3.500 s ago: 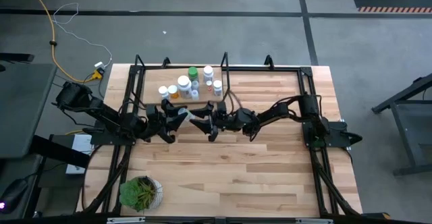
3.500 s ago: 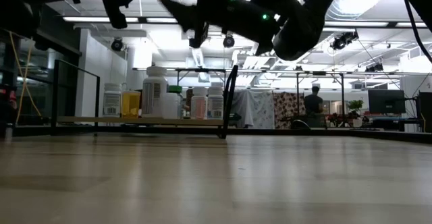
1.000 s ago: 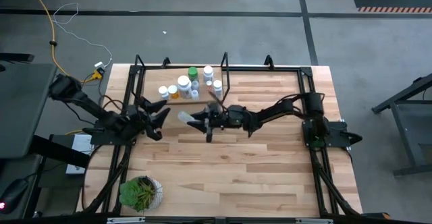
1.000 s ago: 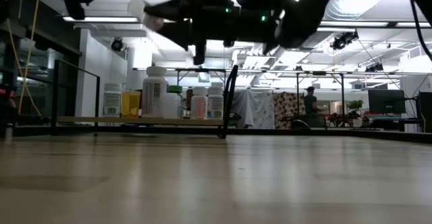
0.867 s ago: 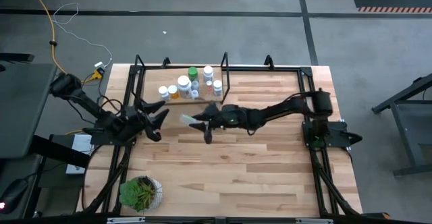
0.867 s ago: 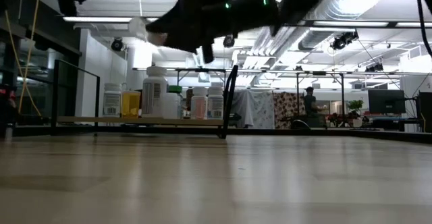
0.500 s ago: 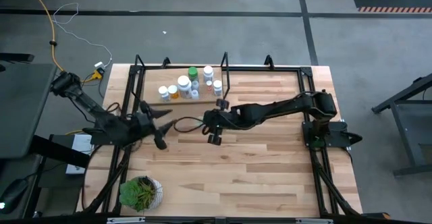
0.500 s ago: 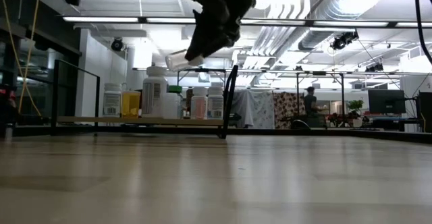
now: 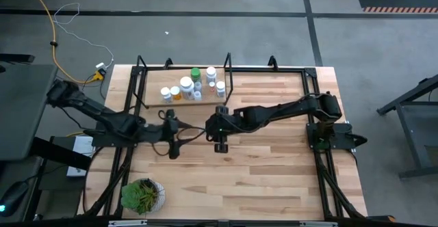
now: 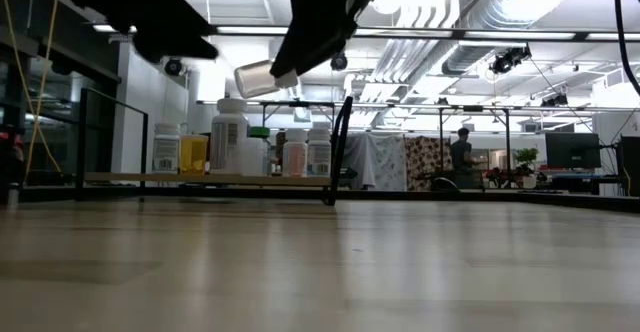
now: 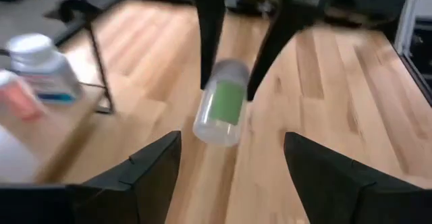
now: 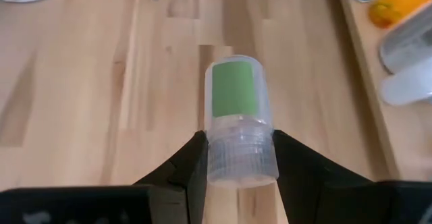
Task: Pick and place medicine bottles onto shelf by color
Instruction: Adjust the small green pill bottle on the shelf
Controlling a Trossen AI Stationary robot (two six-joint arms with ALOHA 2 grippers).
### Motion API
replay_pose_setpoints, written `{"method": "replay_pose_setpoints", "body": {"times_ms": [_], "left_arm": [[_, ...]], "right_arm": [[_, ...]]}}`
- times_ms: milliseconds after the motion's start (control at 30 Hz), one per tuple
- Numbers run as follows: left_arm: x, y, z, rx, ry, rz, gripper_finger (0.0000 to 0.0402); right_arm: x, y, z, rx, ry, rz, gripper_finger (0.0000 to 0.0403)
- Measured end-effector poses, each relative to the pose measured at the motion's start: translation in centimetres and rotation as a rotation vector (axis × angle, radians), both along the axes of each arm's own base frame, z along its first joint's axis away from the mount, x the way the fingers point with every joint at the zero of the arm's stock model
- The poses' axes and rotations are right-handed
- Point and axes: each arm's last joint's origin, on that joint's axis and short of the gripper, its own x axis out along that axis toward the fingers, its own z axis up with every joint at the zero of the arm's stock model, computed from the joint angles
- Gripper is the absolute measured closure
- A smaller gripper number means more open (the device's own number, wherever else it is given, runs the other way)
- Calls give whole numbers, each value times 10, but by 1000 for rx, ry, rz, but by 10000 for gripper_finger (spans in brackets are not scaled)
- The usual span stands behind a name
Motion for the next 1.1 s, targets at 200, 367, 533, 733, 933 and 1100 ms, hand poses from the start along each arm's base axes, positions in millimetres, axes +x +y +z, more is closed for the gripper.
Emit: {"method": "replay_pose_setpoints", "body": {"times_ms": [200,367,533,733,933,1100], "left_arm": [[19,8,-13,-27,46,-90,147],[29,12,-20,-40,43,-131,147],[37,15,-25,-70,25,-164,147],[46,18,-31,-66,34,-165,147],[58,18,-22,-43,17,-181,147],[57,17,-24,-42,41,-182,164]], "right_arm": [[0,2,0,22,3,51,276],[0,3,0,41,2,70,276],[1,4,0,75,0,99,276],[2,6,2,104,-24,128,276],[2,6,1,101,-16,131,276],[0,5,0,95,6,126,276]]}}
